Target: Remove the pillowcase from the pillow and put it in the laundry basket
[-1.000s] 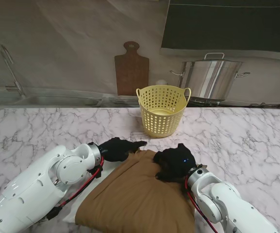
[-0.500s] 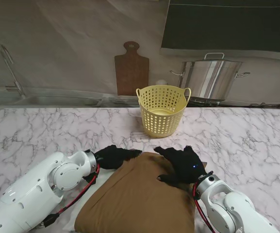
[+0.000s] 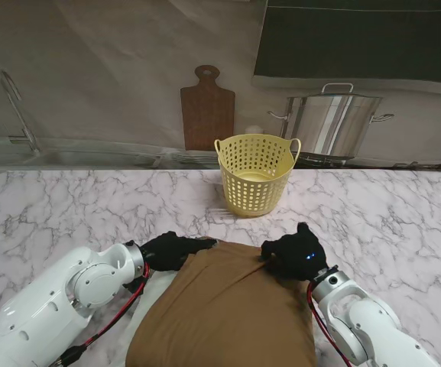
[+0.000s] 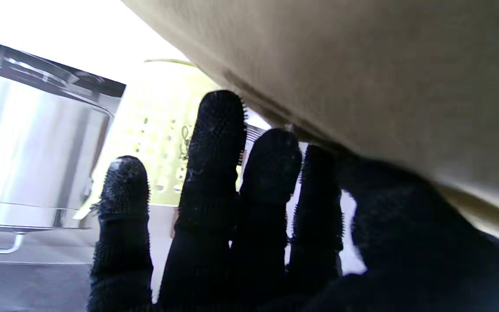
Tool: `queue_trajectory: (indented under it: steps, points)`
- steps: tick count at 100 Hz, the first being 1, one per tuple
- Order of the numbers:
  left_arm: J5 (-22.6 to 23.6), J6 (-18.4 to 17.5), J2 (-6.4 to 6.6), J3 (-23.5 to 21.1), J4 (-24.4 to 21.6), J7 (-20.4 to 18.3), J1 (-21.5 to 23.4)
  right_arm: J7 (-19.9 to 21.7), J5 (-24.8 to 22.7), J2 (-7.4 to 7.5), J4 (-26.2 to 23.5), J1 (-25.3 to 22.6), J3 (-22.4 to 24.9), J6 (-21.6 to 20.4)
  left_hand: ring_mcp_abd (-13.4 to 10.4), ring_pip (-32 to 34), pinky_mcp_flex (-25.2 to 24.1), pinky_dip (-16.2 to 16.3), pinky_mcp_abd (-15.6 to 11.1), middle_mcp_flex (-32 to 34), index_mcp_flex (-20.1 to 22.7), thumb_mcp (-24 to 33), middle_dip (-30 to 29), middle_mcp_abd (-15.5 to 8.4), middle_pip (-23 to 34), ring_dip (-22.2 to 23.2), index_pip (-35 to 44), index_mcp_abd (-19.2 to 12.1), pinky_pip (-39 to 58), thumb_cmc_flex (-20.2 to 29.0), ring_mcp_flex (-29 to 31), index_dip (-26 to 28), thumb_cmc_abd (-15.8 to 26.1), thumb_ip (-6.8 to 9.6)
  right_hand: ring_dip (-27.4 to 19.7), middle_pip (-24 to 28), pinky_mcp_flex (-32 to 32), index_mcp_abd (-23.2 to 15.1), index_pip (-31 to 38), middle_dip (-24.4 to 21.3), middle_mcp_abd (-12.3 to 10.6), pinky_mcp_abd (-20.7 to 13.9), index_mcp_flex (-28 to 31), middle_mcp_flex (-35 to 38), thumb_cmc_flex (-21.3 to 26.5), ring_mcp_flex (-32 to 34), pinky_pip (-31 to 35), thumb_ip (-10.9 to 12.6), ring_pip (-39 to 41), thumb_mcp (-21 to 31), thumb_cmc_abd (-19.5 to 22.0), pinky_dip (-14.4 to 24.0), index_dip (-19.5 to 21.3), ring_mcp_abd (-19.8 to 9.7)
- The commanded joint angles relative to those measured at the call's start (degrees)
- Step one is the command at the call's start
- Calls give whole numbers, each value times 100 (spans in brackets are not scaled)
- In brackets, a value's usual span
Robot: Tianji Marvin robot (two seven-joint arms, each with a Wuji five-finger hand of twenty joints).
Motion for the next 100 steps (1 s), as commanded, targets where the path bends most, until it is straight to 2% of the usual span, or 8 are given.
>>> queue_trajectory:
  steps: [1,15,37,47,58,73,79,100]
  points:
    - [29,64,38,44,136,-134,31,35,34,92,-40,-197,93,104,-120,464,6,-38,138,-36,-123,52,-18,31,76,113,-98,4,-94,212,251,46,-170,44,93,381,38,440,594,115,9,54,366,237,387,237,123,244,164,534,-63,-43,349,-84]
    - [37,110,24,73,116,-103,-31,-59,-193,115,-57,-319,50,290,-120,467,10,-39,133,-10,-121,48,-17,23,83,111,-95,8,-93,189,261,46,-169,42,139,455,182,530,568,153,106,-22,412,355,403,399,288,298,329,666,-181,4,342,-41]
    - [-45,226,-13,247,73,-72,-294,162,-60,90,234,155,-768,1056,-122,465,11,-37,136,-11,-141,57,-18,17,78,110,-101,13,-93,176,259,42,-122,42,88,361,297,626,505,99,73,-120,383,398,424,442,455,318,327,716,-159,27,303,4]
    - [-102,261,-27,349,67,-62,-418,120,98,38,194,186,-814,1305,-126,470,12,-33,127,-5,-146,54,-13,13,83,113,-100,10,-87,175,261,42,-108,40,-56,-8,186,569,317,-123,120,-168,129,93,427,124,456,362,-11,457,68,-38,234,126]
    - [-122,262,-34,403,64,-49,-467,-15,112,-1,-126,-63,-498,1260,-127,473,16,-30,130,1,-147,49,-11,12,86,115,-98,12,-83,173,267,42,-99,39,-199,-577,36,618,-140,-363,325,-185,-85,-360,-151,-336,427,477,-543,-269,358,-110,209,316]
    - [-127,250,-39,436,102,-13,-476,-32,-25,-45,-863,-578,37,1235,-121,471,19,-29,125,30,-133,52,-7,7,93,114,-94,5,-81,184,272,45,-93,40,-459,-1663,-536,853,-1709,-652,753,-27,-106,-1382,-764,-1189,98,932,-1283,-950,1015,-212,1055,679]
    - [-133,254,-38,462,131,-17,-490,3,-38,-70,-1119,-720,116,1307,-122,469,15,-31,134,31,-136,50,-6,5,92,113,-96,10,-87,180,270,44,-91,40,-628,-2090,-770,908,-2015,-821,952,67,-372,-1985,-859,-1640,-63,958,-1619,-1114,1076,-246,1181,835]
    - [-146,238,-46,505,183,43,-489,400,493,-96,-1460,-809,-166,1021,-117,469,16,-29,125,49,-126,49,-3,-1,96,115,-94,7,-84,185,269,46,-88,40,-1674,-3562,-1567,1499,-3737,-2109,1401,796,-2759,-4819,-1866,-3586,-951,919,-2926,-1389,1586,-602,858,1554]
